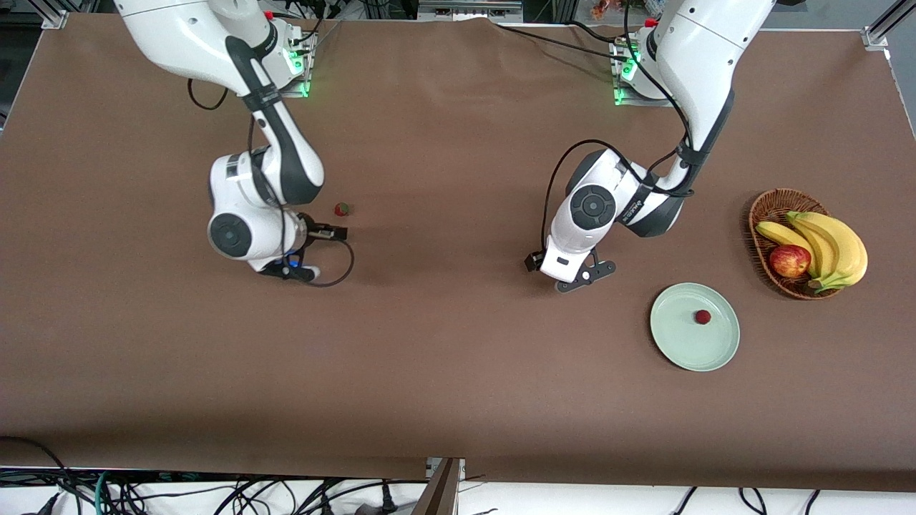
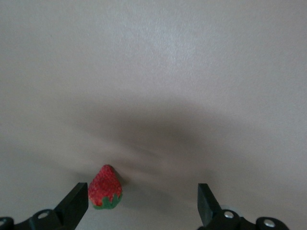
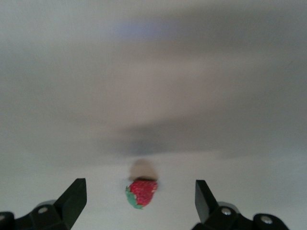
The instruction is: Collect all strawberries into plate
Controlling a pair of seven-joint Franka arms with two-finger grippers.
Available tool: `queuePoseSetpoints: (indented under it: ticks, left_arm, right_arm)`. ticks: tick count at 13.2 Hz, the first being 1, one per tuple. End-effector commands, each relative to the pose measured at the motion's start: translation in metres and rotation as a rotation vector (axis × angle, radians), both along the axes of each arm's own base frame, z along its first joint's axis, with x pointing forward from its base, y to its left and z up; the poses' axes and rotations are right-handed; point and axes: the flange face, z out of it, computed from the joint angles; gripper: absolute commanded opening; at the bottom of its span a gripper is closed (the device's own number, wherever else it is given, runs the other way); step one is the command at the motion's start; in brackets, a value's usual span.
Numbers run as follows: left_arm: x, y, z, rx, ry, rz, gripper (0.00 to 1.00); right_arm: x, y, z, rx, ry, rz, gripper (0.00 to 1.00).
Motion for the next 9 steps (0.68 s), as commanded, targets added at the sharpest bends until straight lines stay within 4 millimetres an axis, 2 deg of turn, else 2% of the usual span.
queuePoseSetpoints:
  ticks: [1, 4, 6, 7, 9]
  left_arm:
    - [-0.002, -0.007, -0.003, 0.001, -0.017, 0.013, 1.00]
    - [-0.001, -0.011, -0.018, -0.021, -0.034, 0.018, 1.00]
    - [-0.004, -0.015, -0.024, -0.022, -0.031, 0.029, 1.00]
    - [-0.007, -0.019, -0.023, -0.020, -0.032, 0.028, 1.00]
    - [-0.008, -0.013, -0.013, 0.018, -0.014, 0.015, 1.00]
  right_arm:
    - [-0.031, -0.001, -0.008, -0.025, 0.014, -0.019, 1.00]
    - [-0.047, -0.006, -0.022, -0.037, 0.041, -0.018, 1.00]
    - [-0.053, -0.002, -0.027, -0.034, 0.030, -0.012, 1.00]
    - [-0.057, 0.001, -0.030, -0.031, 0.026, -0.009, 1.00]
    - [-0.057, 0.001, -0.030, -0.029, 0.020, -0.008, 1.00]
